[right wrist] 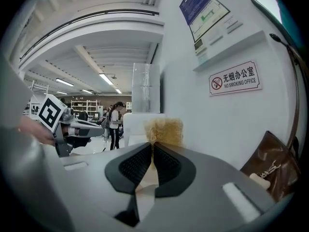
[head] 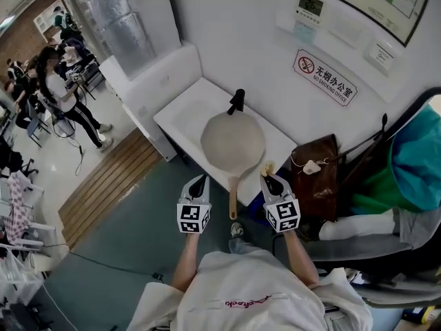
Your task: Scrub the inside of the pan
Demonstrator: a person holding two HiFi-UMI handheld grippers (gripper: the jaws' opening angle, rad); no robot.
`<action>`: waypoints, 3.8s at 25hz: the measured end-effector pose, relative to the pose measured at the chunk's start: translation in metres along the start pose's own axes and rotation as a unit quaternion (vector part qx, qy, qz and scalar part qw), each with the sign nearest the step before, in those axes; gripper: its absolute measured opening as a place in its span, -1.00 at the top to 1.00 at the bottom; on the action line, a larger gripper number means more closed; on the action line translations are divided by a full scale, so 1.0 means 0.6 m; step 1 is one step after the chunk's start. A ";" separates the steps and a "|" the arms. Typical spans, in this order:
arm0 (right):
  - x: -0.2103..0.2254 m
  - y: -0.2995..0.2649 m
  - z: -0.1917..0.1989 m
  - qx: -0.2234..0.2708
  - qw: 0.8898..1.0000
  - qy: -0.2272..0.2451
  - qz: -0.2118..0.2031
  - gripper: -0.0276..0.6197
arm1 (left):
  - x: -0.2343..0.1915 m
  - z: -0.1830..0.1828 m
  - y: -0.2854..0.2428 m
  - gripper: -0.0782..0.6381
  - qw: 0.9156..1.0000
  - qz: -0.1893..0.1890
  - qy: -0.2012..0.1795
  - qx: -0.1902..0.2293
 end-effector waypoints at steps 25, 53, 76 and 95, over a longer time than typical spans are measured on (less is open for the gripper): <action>0.081 -0.180 -0.046 0.004 1.000 0.001 -0.024 0.84 | -0.073 -0.033 -0.172 0.78 1.000 0.002 -0.004 -0.015; 0.091 -0.385 -0.049 -0.046 0.999 -0.005 0.005 0.84 | -0.244 -0.006 -0.331 0.78 0.997 0.036 0.011 -0.070; 0.095 -0.500 0.066 -0.144 0.989 -0.004 -0.020 0.84 | -0.279 0.110 -0.418 0.77 0.988 0.061 0.036 -0.139; 0.041 -0.565 0.129 -0.260 0.913 0.299 -0.099 0.84 | -0.261 0.140 -0.443 0.49 0.981 0.088 0.046 -0.169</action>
Point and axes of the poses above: the fingertips, and each gripper's own axes: y backward along the fingers, x to its right, z out of its underside, the point moved 1 cm from there along y, backward along the fingers, and after that the axes turned 2 degrees about -x, right-handed, at the moved point
